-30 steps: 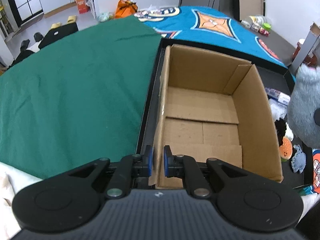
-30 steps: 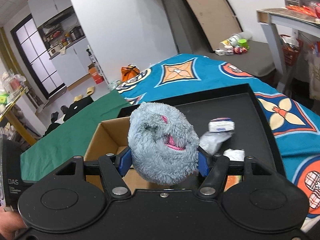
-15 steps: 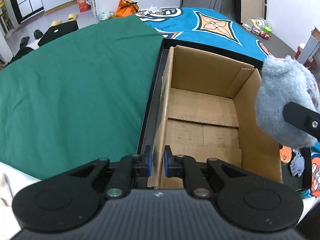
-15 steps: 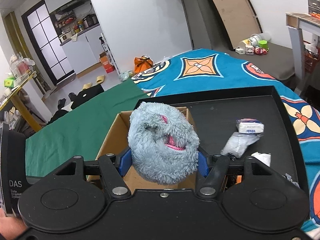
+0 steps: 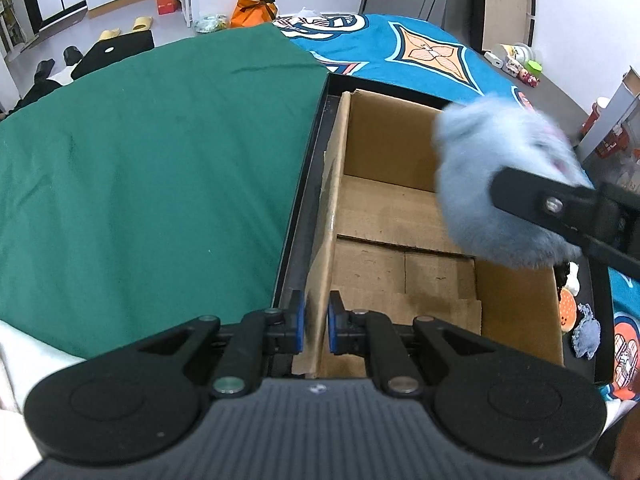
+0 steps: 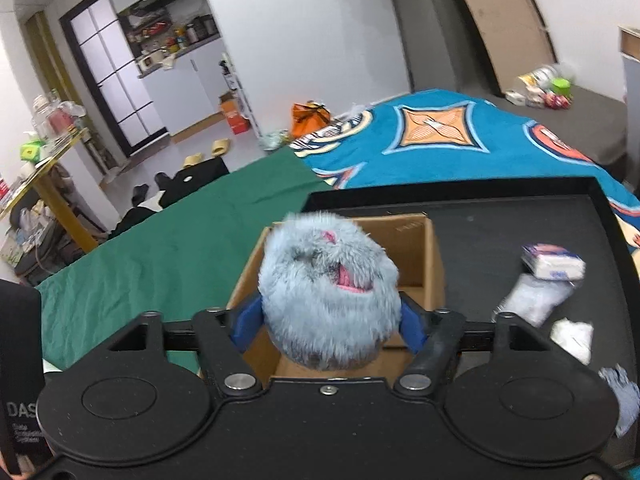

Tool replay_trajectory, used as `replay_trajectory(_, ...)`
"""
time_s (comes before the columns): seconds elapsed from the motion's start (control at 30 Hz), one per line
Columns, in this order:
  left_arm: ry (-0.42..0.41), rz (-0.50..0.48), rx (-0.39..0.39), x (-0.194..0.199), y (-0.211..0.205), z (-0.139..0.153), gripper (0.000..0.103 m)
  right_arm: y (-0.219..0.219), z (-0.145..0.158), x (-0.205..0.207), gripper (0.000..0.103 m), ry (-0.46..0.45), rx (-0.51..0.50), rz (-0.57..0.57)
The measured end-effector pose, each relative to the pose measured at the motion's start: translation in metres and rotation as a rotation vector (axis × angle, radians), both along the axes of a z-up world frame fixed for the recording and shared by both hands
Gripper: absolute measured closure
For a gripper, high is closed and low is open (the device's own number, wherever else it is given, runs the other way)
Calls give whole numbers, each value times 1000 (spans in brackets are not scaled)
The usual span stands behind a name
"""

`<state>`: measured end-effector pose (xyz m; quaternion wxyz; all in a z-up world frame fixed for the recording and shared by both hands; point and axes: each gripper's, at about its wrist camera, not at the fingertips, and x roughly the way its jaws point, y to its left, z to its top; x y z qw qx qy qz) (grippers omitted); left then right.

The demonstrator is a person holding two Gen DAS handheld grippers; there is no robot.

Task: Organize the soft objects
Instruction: 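Lift the grey plush ball with the right tool and release it into the box, then move the right tool to the blue denim heart plush and grasp it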

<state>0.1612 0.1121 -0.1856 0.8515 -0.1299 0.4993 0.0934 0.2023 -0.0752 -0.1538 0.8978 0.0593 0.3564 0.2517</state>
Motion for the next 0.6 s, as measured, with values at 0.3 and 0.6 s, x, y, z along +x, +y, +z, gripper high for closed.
replay_trajectory(0.3, -9, 6, 18, -2, -1, 3, 92, -10, 1, -5, 23, 9, -4, -15)
replay_trajectory(0.6, -36, 4, 85, -5, -12, 14, 89, -62, 24, -9, 18, -19, 11, -45)
